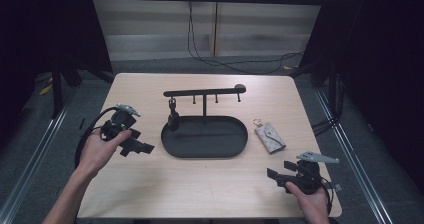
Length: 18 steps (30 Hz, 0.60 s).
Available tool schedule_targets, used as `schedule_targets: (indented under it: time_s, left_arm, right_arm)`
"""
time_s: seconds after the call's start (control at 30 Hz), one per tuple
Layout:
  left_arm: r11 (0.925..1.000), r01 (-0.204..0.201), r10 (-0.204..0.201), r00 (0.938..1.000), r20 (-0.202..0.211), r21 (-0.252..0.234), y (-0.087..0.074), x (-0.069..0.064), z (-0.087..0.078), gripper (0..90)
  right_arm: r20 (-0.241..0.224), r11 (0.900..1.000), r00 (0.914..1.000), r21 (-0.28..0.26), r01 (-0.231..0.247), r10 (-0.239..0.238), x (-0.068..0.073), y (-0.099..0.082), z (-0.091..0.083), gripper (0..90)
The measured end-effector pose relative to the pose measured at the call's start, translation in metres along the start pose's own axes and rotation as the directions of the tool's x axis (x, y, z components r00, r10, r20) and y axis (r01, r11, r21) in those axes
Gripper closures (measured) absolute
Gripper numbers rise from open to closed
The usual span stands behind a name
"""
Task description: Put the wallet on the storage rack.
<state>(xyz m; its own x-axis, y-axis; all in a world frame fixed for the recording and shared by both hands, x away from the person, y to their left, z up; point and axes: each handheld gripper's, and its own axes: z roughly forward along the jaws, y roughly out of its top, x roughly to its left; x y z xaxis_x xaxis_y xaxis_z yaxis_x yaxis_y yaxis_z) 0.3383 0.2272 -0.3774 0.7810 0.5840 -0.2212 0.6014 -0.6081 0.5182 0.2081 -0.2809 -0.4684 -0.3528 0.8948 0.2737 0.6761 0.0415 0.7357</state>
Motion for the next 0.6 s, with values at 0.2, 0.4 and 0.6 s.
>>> schedule_targets:
  time_s: [0.2, 0.4, 0.6]
  left_arm:
    - [0.9941, 0.001, -0.002, 0.9999, -0.014, -0.108, -0.029, -0.010, -0.002, 18.5]
    - [0.9923, 0.040, -0.040, 0.9992, 0.001, -0.117, -0.056, -0.018, 0.014, 21.0]
    - [0.9896, 0.072, -0.070, 0.9973, 0.024, -0.125, -0.082, -0.026, 0.027, 19.9]
  right_arm:
    - [-0.009, 0.9999, 0.9999, 0.013, -0.009, 0.009, 0.000, 0.001, 0.000, 21.0]
    - [-0.012, 0.9996, 0.9998, 0.026, -0.013, 0.013, -0.001, 0.003, 0.002, 20.9]
    - [-0.024, 0.9990, 0.9997, 0.045, -0.008, 0.009, -0.001, 0.009, 0.002, 20.9]
